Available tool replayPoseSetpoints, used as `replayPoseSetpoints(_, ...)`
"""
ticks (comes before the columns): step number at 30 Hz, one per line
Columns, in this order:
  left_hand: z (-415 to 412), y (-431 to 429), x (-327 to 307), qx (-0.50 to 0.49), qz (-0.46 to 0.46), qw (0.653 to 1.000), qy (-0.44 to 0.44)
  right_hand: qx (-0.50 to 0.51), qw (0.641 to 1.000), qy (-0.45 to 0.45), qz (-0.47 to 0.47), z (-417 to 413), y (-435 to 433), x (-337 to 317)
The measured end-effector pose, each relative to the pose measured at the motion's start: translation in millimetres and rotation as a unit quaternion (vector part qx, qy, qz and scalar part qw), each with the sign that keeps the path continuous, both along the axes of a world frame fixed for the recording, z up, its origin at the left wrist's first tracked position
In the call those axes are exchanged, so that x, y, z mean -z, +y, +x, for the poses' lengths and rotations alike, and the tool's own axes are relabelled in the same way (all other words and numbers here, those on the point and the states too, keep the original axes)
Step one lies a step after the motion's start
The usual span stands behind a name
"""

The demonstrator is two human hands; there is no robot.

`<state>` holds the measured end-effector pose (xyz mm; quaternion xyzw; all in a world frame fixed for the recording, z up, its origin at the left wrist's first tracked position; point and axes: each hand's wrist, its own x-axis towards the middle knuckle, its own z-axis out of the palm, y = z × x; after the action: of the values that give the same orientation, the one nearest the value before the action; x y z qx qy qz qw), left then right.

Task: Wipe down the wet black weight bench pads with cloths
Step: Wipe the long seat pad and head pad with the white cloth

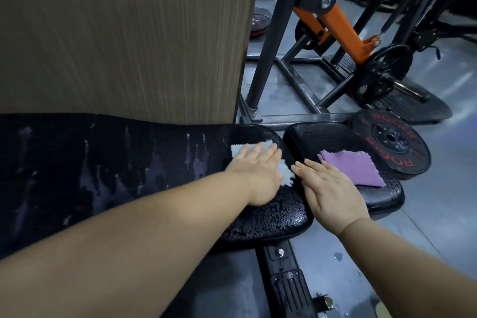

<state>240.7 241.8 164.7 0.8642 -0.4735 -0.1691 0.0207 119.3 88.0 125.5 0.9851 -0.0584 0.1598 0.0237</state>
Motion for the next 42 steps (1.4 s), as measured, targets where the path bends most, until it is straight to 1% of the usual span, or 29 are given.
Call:
replayPoseSetpoints(6,-44,35,6,0.040,0.007,0.999,-0.002,0.019,1.000,0.019,0.004,-1,3,-3)
replayPoseSetpoints(13,-27,16,7,0.025,0.010,1.000,-0.011,0.033,0.997,0.061,0.017,1,5,-7)
replayPoseSetpoints(15,-16,4,7,0.011,0.010,1.000,-0.008,0.035,0.998,0.059,0.014,2,5,-7)
replayPoseSetpoints(17,-3,-8,6,-0.004,0.009,1.000,-0.009,0.053,0.996,0.060,0.045,6,8,-14)
replayPoseSetpoints(19,10,-18,5,-0.017,0.009,1.000,-0.012,0.081,0.990,0.066,0.099,10,14,-19)
replayPoseSetpoints(21,22,-26,5,-0.030,0.008,0.999,-0.016,0.111,0.984,0.054,0.130,13,20,-20)
replayPoseSetpoints(23,32,-32,5,-0.041,0.005,0.999,-0.020,0.119,0.986,0.029,0.113,15,27,-17)
replayPoseSetpoints(25,41,-37,5,-0.051,0.002,0.999,-0.019,0.120,0.990,0.016,0.077,16,28,-10)
replayPoseSetpoints(28,55,-41,5,-0.072,-0.001,0.997,-0.026,0.119,0.991,0.042,0.049,18,26,-7)
replayPoseSetpoints(31,64,-44,5,-0.091,-0.005,0.996,-0.024,0.122,0.991,0.046,0.028,20,26,-6)
replayPoseSetpoints(37,57,-36,3,-0.080,0.003,0.997,-0.016,0.131,0.989,0.063,0.020,21,25,-9)
replayPoseSetpoints(42,26,-8,3,-0.047,0.009,0.999,-0.004,0.139,0.987,0.074,0.027,21,27,-13)
